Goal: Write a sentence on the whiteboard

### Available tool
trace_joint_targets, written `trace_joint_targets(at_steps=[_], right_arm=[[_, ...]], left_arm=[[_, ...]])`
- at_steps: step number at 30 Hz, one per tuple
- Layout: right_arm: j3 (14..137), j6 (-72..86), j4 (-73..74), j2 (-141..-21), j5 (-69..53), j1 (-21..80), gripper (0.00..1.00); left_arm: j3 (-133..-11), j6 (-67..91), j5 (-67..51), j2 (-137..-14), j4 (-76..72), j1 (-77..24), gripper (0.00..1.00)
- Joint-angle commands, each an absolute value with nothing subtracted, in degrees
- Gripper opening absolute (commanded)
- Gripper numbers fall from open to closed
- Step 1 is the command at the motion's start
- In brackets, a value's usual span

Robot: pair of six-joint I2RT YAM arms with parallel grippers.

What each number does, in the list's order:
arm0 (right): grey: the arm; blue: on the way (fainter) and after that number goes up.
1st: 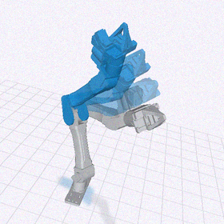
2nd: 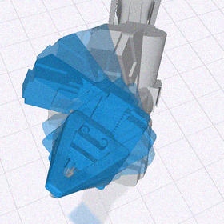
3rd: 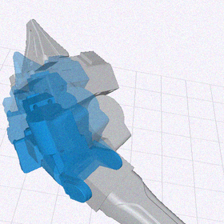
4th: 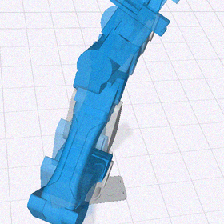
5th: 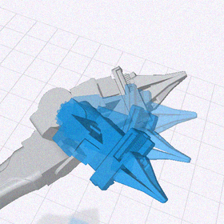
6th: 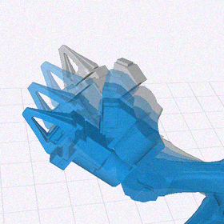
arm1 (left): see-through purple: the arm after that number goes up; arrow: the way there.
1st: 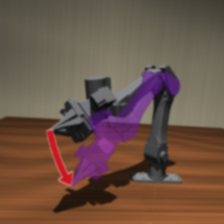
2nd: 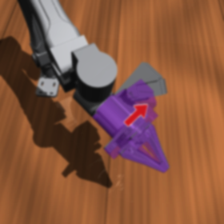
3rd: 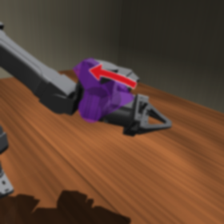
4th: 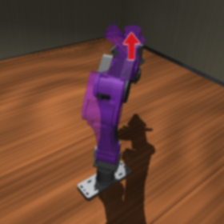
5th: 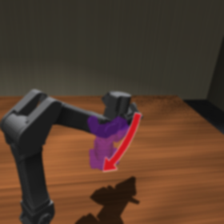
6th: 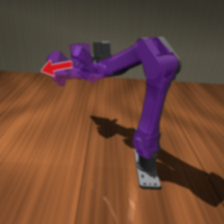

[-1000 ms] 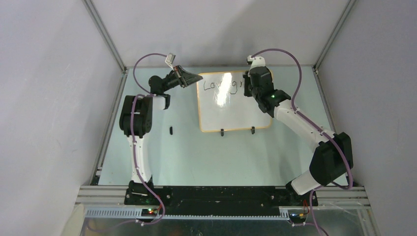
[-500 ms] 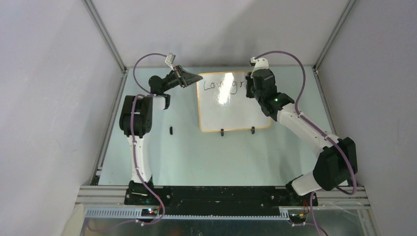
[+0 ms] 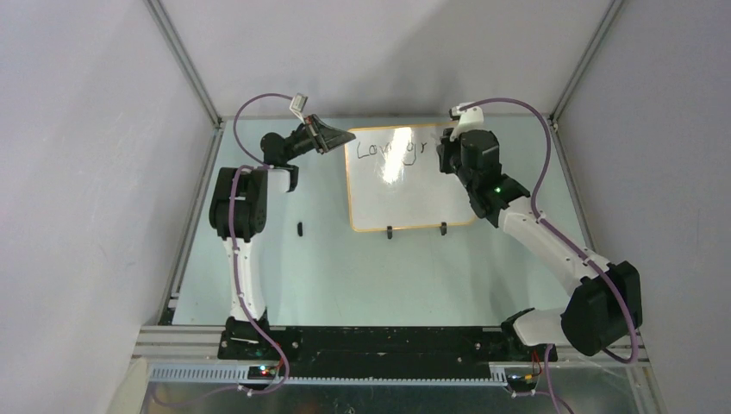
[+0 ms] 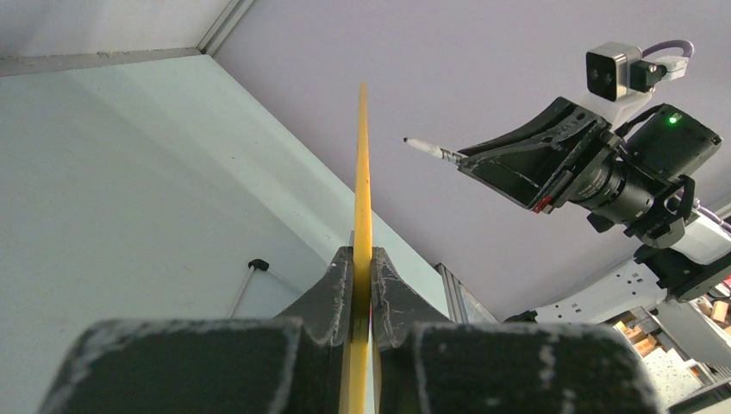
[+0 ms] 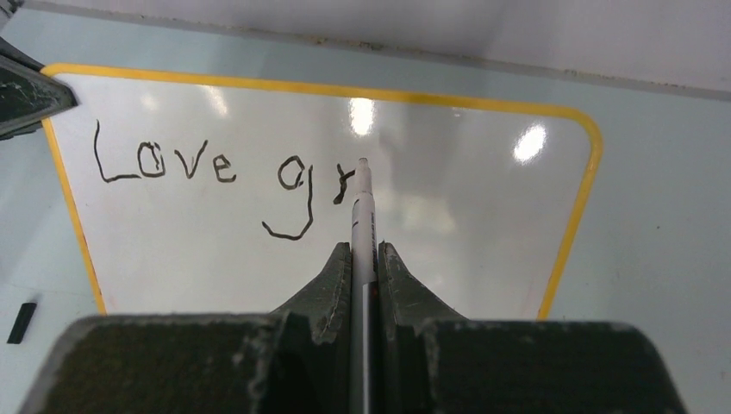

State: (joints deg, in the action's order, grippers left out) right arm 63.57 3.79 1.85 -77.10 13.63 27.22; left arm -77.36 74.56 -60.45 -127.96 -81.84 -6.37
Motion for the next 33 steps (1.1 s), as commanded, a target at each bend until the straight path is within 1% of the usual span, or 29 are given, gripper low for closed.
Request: trace_joint_targets(at_steps=[1,8,11,17,18,19,20,29,33], right_arm=[[63.7,1.6,-2.3,-74.6,10.0,26.0,0.0],[60.4,5.5,-2.3,-71.5,10.1,24.7,0.0],[60.0,6.0,-2.4,-70.5,12.4,24.7,0.01],[59.9,8.8,-2.8,-71.6,13.1,24.7,0.08],[59.9,9.4,-2.8,-71.9,13.1,24.7,0.07],[59.9,9.5,-2.7,-72.5,12.7,24.8,0.01],[59.9,9.4,-2.7,-72.8,12.6,24.8,0.0],[60.5,8.0,-0.3,-74.3,11.7,24.6,0.0],[63.2,7.7,3.9,-76.4,11.4,24.7,0.0]], left_arm=[[-78.1,74.1,-60.9,-125.6,-83.5,-6.6,0.0],[-77.6,74.6,-60.9,-125.5,-84.3,-6.6,0.0],[-77.3,74.7,-60.7,-125.4,-84.4,-6.6,0.0],[-77.2,75.2,-60.5,-125.3,-84.4,-6.7,0.0],[-77.2,75.2,-60.5,-125.3,-84.5,-6.7,0.0],[-77.3,75.2,-60.5,-125.3,-84.5,-6.8,0.0],[-77.4,75.3,-60.5,-125.3,-84.6,-6.8,0.0],[-76.9,74.9,-60.6,-124.8,-84.7,-7.1,0.0],[-76.6,74.8,-60.5,-124.6,-84.7,-7.1,0.0]])
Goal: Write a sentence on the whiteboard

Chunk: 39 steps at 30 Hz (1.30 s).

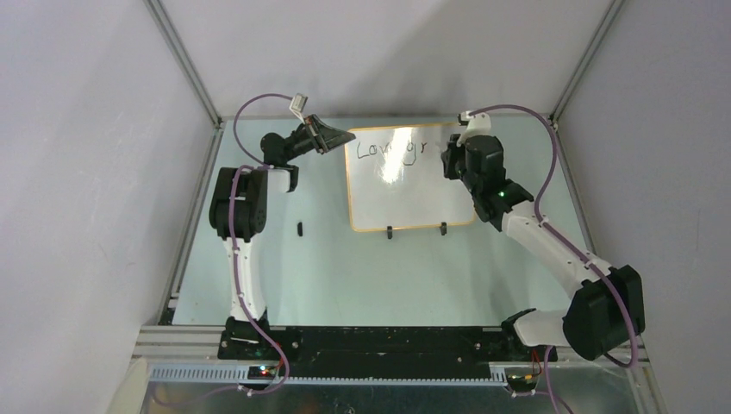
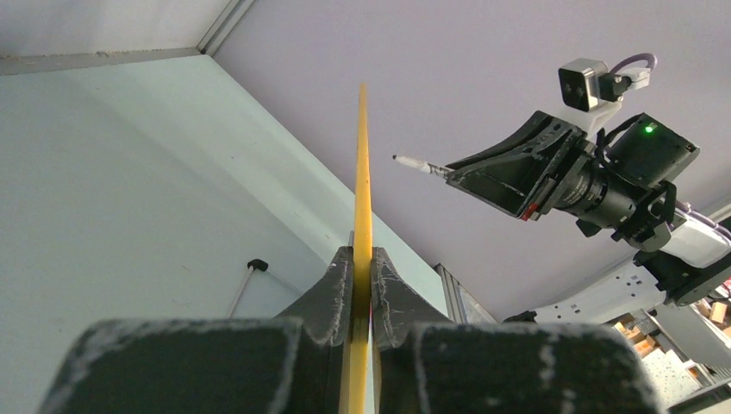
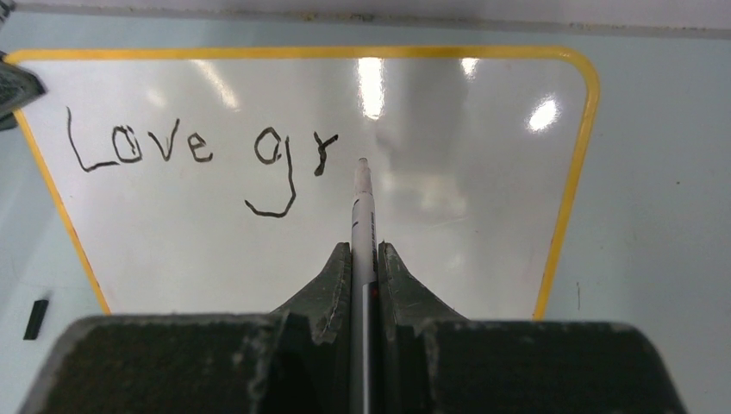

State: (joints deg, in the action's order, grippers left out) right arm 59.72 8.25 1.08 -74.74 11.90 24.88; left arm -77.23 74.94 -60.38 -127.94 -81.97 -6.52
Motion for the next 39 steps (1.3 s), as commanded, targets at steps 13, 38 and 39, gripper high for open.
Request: trace_joint_targets(at_steps=[13,38,39], right_arm=[[68.1,7.0,7.7,-79.8,11.5,24.7,0.0],[79.2,7.7,20.1,-85.7,14.1,24.8,0.0],[79.3,7.6,20.1,-85.8,14.3,24.9,0.0]], left_arm=[[-76.3,74.5,-60.5,-124.5,-84.5,-7.0,0.0],[-76.3,74.3,-60.6,-124.4,-84.4,-7.1,0.0],[-76.3,74.3,-60.6,-124.3,-84.4,-7.0,0.0]])
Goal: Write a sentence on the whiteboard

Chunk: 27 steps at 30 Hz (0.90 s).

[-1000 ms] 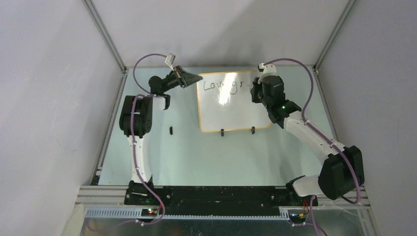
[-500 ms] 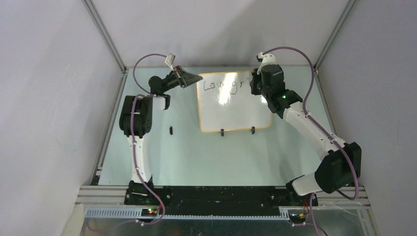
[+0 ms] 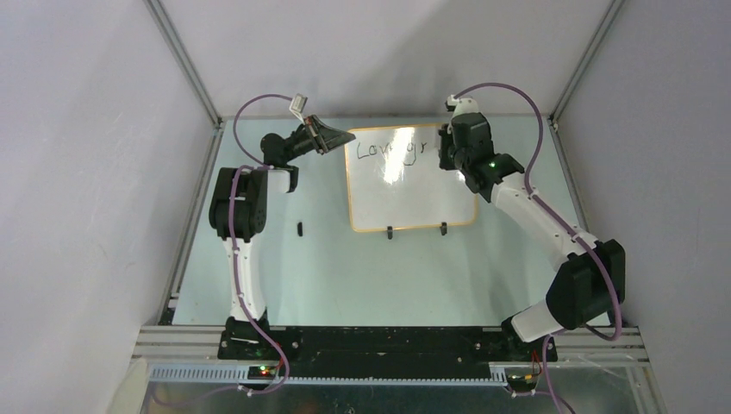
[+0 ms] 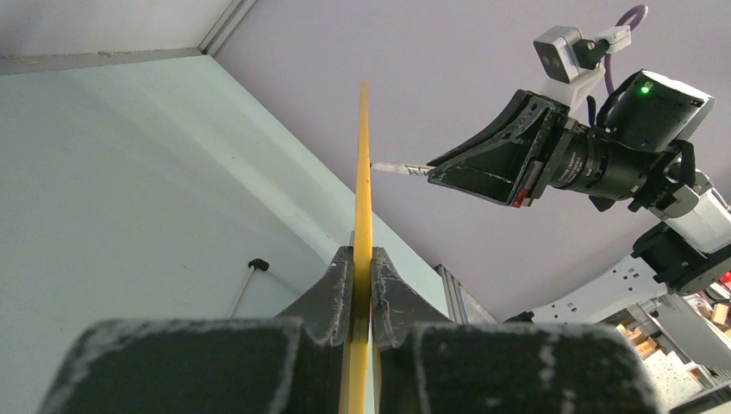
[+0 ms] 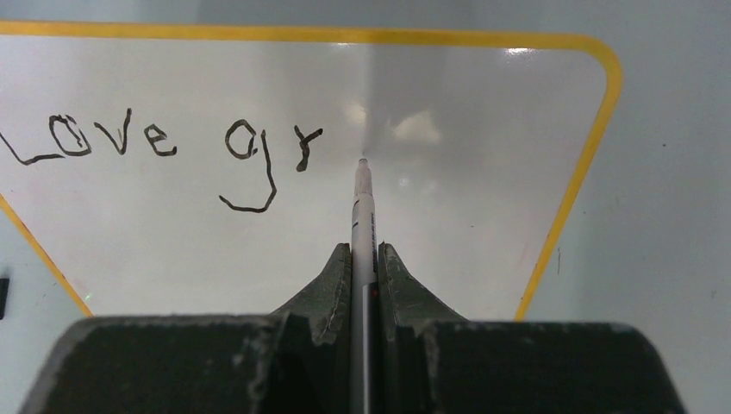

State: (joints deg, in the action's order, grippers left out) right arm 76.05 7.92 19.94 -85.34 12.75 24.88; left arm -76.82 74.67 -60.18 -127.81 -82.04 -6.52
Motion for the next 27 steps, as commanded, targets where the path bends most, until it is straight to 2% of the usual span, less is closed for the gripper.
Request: trace_joint_targets(at_steps=[1,27], right_arm=[[79.4,7.5,20.2,-85.9,14.4,24.9,0.0],[84.1,6.5,22.1,-89.7,16.8,25.4,0.0]], left_arm=[[-76.3,74.2,-60.6,-124.3,-84.4,-7.1,0.0],[-76.5,74.0,-60.6,-124.4,-84.2,-7.1,0.0]])
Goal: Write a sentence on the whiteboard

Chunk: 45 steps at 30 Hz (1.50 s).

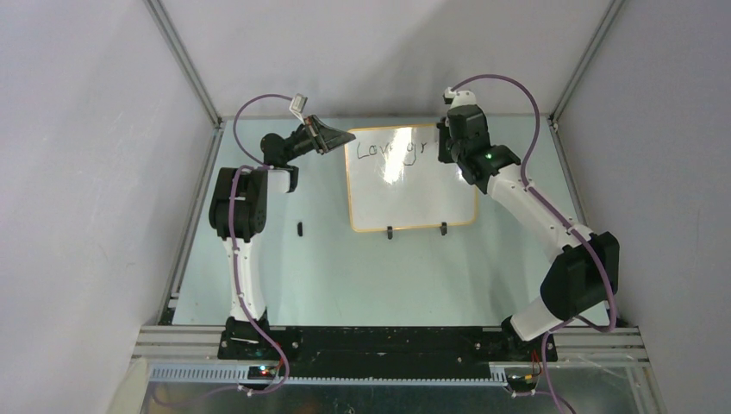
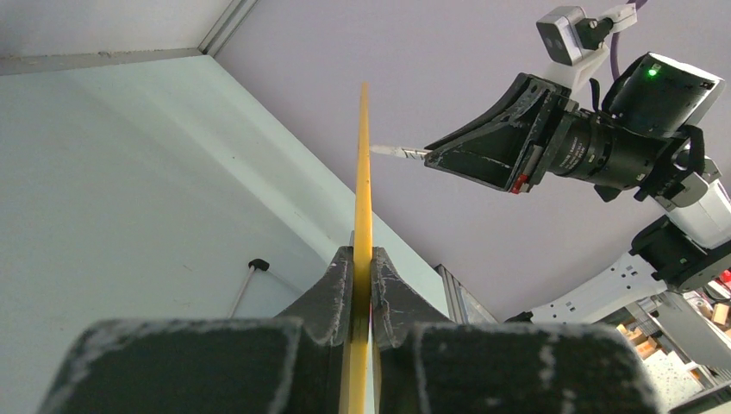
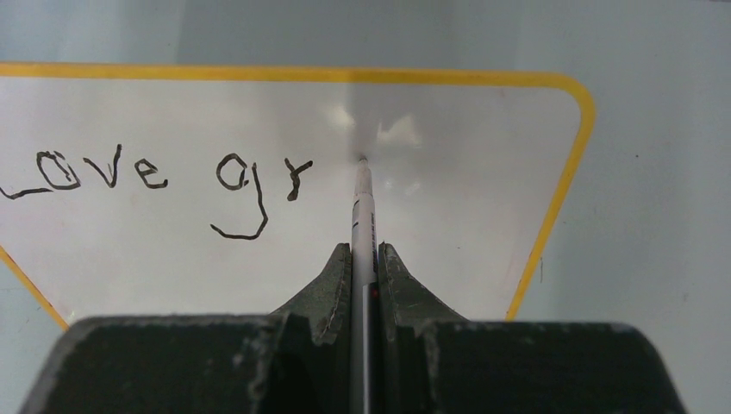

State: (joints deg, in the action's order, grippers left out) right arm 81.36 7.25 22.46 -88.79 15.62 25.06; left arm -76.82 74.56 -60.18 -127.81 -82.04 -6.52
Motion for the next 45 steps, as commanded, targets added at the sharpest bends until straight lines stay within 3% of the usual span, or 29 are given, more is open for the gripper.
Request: trace_joint_targets(at_steps=[1,45], right_arm=[[84.3,6.4,22.2,-89.9,16.8,25.4,0.0],[81.0,6.7,23.6,-89.0,15.4,27.6,0.0]], left_arm=[[-76.4,74.0,-60.7,-124.4,-84.2,-7.0,0.0],[-76.0,73.3,-60.7,-123.9,-83.8,-7.0,0.0]])
